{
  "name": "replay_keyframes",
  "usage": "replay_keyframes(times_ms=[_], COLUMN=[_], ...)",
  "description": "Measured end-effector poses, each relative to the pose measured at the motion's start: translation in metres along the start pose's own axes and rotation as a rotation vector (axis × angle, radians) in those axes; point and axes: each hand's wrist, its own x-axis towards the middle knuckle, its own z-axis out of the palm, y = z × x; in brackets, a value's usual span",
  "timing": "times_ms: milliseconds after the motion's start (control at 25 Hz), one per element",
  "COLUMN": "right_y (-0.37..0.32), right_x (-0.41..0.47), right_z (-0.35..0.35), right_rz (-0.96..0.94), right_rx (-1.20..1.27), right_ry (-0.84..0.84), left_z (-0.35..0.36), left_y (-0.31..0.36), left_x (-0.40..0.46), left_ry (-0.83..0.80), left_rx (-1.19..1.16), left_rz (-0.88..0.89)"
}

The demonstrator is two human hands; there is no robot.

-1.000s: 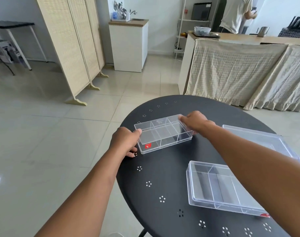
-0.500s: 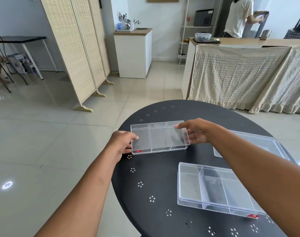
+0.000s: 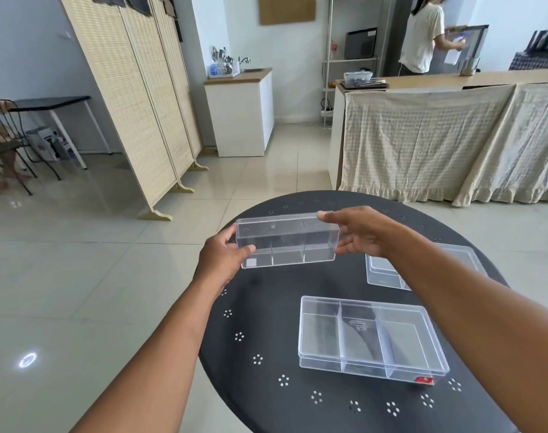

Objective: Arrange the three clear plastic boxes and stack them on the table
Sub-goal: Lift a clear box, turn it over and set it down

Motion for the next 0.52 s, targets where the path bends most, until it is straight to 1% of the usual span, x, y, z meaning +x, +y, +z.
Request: replay_keyframes(times_ms=[40,120,200,320,520], right_y=[0.005,0.020,0.035,0.051,0.065], right_x=[-0.003,-0.006,-0.007,-0.006,-0.011], right_z=[0.002,0.007,0.013,0.016,0.015], right_rz=[-0.009,-0.036,-0.065,-0.104,-0.136], right_rx=[0.013,0.011,0.016,0.016,-0.123], right_ry=[0.034,0.159,0.249,0.302,0.340], left_z=[0.002,0.005,0.006,0.010,0.017], left_y=[-0.003,-0.004,0.003,0.002,-0.020], left_x=[-0.001,-0.007,-0.020,-0.030,-0.033], left_ry=[-0.017,-0.030,-0.018,0.033,0.113], left_rx=[0.000,-0.032,-0.113,-0.246,-0.162], left_rz=[-0.018,-0.035,-0.080,-0.128,-0.082])
